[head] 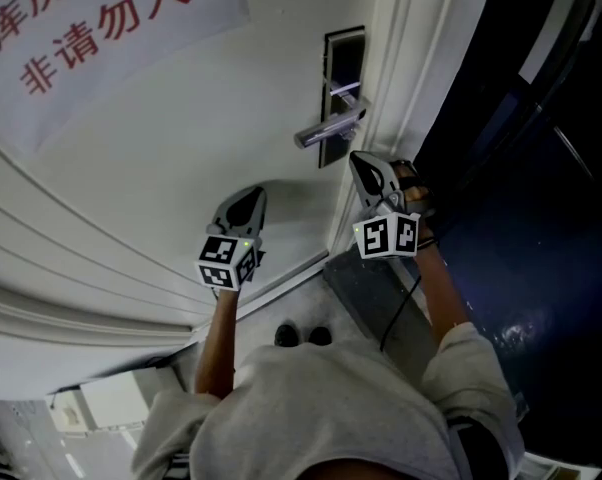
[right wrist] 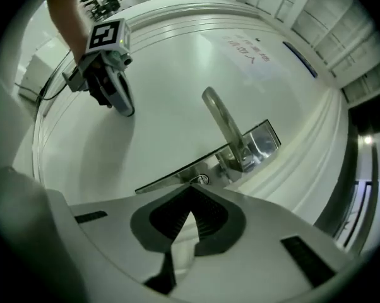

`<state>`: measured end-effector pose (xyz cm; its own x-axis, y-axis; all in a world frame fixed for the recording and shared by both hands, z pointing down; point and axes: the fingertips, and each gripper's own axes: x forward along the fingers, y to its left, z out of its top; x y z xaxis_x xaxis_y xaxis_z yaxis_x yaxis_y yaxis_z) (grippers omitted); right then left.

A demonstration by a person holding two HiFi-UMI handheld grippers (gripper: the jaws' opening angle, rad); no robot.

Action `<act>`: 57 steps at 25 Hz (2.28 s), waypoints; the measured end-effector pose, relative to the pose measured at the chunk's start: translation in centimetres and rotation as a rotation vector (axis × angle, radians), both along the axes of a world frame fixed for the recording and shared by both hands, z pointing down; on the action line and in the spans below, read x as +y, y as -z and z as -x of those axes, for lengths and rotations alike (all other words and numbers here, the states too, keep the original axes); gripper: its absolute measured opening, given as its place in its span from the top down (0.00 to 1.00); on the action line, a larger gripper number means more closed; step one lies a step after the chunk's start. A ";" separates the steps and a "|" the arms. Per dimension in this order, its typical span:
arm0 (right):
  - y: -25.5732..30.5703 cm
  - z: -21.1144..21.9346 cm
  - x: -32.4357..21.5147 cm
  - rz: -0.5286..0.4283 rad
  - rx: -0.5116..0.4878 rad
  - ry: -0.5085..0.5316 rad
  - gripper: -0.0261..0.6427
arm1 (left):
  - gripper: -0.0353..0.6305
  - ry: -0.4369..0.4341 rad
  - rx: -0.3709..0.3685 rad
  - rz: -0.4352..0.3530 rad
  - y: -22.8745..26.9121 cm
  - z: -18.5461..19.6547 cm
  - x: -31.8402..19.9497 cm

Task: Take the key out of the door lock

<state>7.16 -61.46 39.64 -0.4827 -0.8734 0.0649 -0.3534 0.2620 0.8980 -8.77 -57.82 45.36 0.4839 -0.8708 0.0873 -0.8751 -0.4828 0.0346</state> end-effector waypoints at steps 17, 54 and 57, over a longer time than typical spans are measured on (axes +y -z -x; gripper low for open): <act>-0.6 -0.4 -1.2 -0.203 0.389 -0.043 0.84 | 0.92 -0.043 -0.005 -0.005 -0.2 -1.1 -0.2; 0.4 1.6 -4.8 -0.290 0.388 -0.093 0.91 | 0.92 -0.062 -0.009 0.007 -0.9 -1.0 -0.5; 0.4 1.6 -4.8 -0.280 0.389 -0.095 0.92 | 0.92 -0.071 -0.007 0.004 -0.7 -1.4 -0.6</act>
<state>5.60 -66.21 39.24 -0.3863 -0.9222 -0.0192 0.0119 -0.0258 0.9996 -7.38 -58.41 46.10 0.5433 -0.8342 0.0946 -0.8391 -0.5431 0.0303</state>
